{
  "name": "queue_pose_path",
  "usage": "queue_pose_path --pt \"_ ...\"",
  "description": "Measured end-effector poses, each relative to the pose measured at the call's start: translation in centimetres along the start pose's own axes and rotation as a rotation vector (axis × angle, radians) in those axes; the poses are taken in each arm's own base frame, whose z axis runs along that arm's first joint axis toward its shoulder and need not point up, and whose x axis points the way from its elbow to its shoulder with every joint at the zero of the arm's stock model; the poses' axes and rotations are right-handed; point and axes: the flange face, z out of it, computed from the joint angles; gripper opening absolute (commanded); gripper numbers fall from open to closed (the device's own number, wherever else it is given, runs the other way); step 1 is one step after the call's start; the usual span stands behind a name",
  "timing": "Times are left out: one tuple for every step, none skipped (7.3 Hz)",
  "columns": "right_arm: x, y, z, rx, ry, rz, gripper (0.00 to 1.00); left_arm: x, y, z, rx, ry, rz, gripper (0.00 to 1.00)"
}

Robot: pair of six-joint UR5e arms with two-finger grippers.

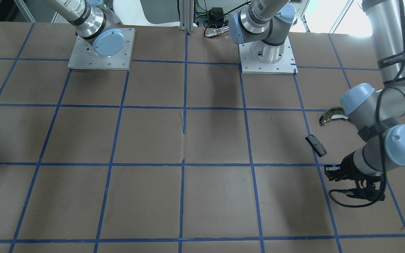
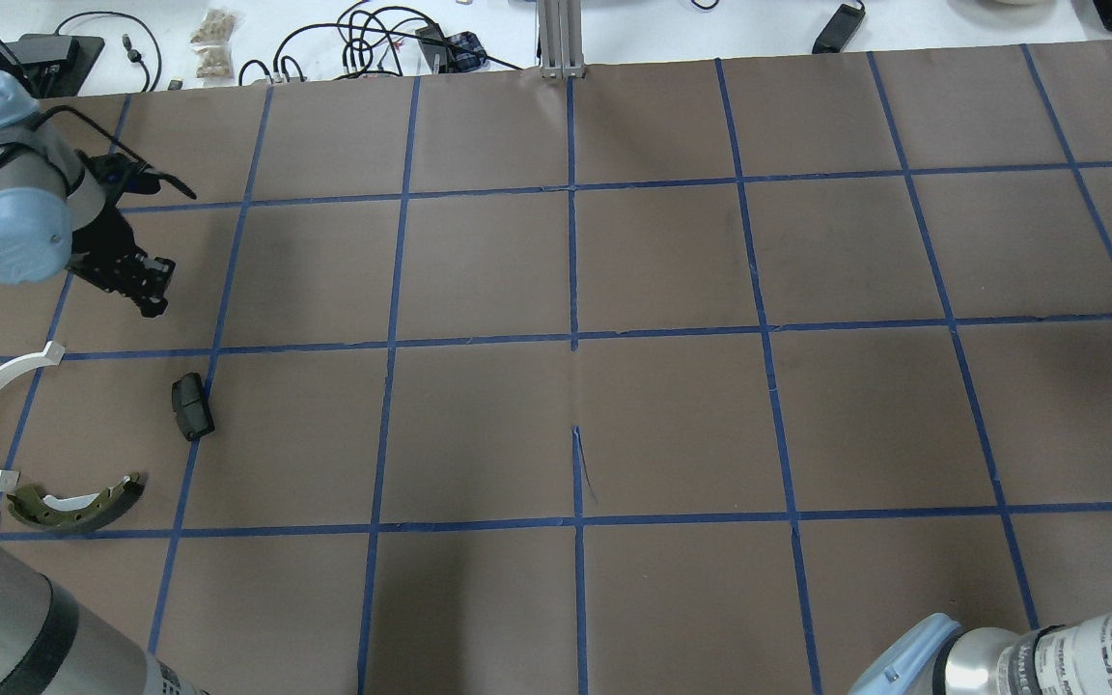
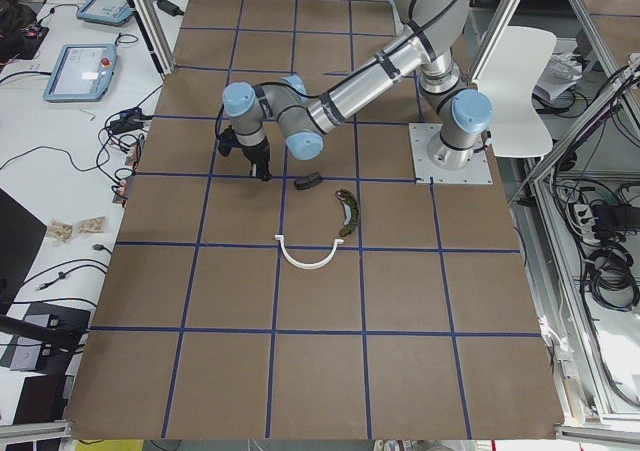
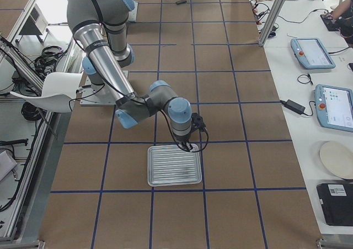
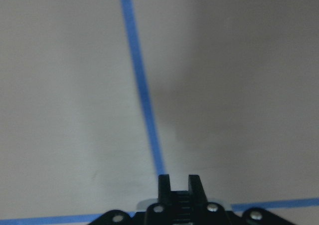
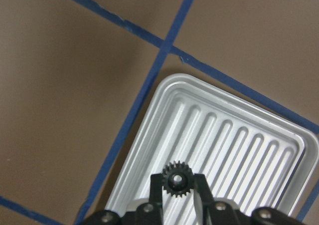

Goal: Place bearing gear from tray to pile

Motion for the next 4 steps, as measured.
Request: queue_pose_path --pt "-3.1 -2.1 -3.0 -0.013 -0.025 0.048 0.12 -2.5 3.1 1.9 0.009 0.017 -0.004 0.0" --pt "-6.5 -4.3 -5.6 -0.024 -0.047 0.099 0.13 -3.9 5.3 3.3 0.023 0.046 -0.024 0.43" --pt "-10.4 -6.6 -7.8 -0.032 -0.059 0.153 0.13 -4.3 6.3 4.1 0.033 0.067 -0.037 0.87" --pt "-14.0 -8.6 -9.3 -0.038 -0.065 0.205 0.13 -4.4 6.6 4.1 0.04 0.071 -0.043 1.0"
